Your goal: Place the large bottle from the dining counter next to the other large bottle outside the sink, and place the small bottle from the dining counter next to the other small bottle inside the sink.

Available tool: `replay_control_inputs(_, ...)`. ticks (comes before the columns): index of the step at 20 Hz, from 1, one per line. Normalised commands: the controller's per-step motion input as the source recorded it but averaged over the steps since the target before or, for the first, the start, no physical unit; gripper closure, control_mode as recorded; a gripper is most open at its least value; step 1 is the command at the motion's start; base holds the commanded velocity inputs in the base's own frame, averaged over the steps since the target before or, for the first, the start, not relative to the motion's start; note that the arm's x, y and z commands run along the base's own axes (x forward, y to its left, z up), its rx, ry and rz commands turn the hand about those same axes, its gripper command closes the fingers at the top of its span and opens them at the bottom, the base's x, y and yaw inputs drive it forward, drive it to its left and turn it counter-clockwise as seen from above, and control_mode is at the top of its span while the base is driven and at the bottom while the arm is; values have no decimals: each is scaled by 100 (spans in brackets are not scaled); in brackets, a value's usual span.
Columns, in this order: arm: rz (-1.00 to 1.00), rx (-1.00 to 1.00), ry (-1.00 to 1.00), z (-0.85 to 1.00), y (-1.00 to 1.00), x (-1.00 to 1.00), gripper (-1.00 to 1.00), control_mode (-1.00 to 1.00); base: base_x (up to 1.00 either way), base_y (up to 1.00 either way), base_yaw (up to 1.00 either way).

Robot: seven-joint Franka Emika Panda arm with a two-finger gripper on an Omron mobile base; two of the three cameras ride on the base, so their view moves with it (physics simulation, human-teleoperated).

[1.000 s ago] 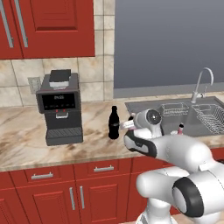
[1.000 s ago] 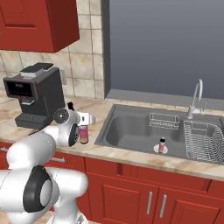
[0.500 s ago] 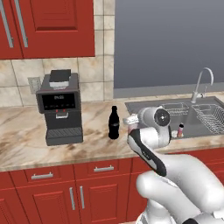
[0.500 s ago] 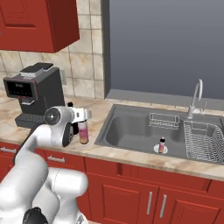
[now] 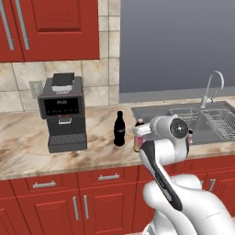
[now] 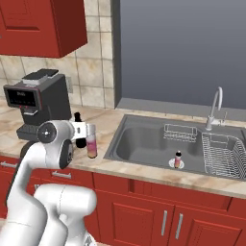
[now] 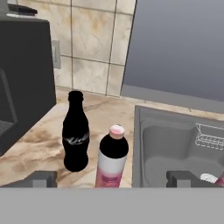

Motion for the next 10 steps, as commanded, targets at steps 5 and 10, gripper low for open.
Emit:
replay_control_inputs(5, 0, 0, 0, 0, 0, -36, -100, -100, 0, 0, 0)
replay_control_inputs(10, 0, 0, 1, 0, 0, -6, -100, -100, 0, 0, 0)
